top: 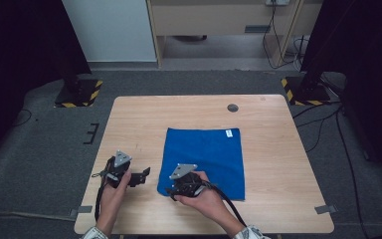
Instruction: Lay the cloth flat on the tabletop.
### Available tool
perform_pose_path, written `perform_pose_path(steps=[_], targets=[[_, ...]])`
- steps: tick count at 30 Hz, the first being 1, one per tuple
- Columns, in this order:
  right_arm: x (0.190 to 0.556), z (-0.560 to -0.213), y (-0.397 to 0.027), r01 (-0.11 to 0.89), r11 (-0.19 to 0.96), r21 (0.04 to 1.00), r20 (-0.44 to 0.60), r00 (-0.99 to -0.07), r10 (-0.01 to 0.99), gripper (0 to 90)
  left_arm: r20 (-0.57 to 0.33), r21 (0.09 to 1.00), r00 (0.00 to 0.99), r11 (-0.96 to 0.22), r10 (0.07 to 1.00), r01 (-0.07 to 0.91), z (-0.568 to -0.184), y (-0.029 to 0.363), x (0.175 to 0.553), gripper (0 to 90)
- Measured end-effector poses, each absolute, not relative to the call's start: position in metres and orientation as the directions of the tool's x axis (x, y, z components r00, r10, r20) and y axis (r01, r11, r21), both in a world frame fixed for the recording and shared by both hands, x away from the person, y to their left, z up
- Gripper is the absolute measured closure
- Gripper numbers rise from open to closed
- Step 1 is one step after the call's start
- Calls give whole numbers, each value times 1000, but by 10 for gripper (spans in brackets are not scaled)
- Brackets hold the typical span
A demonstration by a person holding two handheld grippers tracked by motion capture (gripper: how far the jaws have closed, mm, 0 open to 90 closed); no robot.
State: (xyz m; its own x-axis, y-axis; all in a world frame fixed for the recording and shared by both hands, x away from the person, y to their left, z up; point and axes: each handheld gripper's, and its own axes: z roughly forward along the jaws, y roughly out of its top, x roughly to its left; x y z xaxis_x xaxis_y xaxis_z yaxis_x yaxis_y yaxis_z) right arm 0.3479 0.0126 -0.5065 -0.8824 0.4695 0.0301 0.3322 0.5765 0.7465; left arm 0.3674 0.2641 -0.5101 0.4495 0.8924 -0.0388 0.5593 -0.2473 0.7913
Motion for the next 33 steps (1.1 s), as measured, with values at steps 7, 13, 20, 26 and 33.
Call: perform_pose_path(steps=[7, 13, 20, 26, 33], targets=[[341, -510, 22, 300, 606, 737, 11, -902, 432, 606, -42, 794, 438, -236, 898, 560, -509, 267, 367, 64], [336, -511, 28, 283, 606, 744, 12, -912, 411, 757, -44, 795, 439, -234, 898, 559, -509, 268, 367, 68], [334, -519, 44, 274, 631, 725, -9, -914, 407, 593, -45, 795, 441, -235, 896, 559, -509, 267, 367, 70], [336, -526, 51, 285, 655, 700, -33, -903, 428, 627, -49, 795, 442, -233, 896, 561, -509, 267, 367, 70], [339, -524, 48, 314, 631, 709, -11, -890, 455, 866, -66, 803, 462, -228, 884, 551, -503, 264, 374, 87]])
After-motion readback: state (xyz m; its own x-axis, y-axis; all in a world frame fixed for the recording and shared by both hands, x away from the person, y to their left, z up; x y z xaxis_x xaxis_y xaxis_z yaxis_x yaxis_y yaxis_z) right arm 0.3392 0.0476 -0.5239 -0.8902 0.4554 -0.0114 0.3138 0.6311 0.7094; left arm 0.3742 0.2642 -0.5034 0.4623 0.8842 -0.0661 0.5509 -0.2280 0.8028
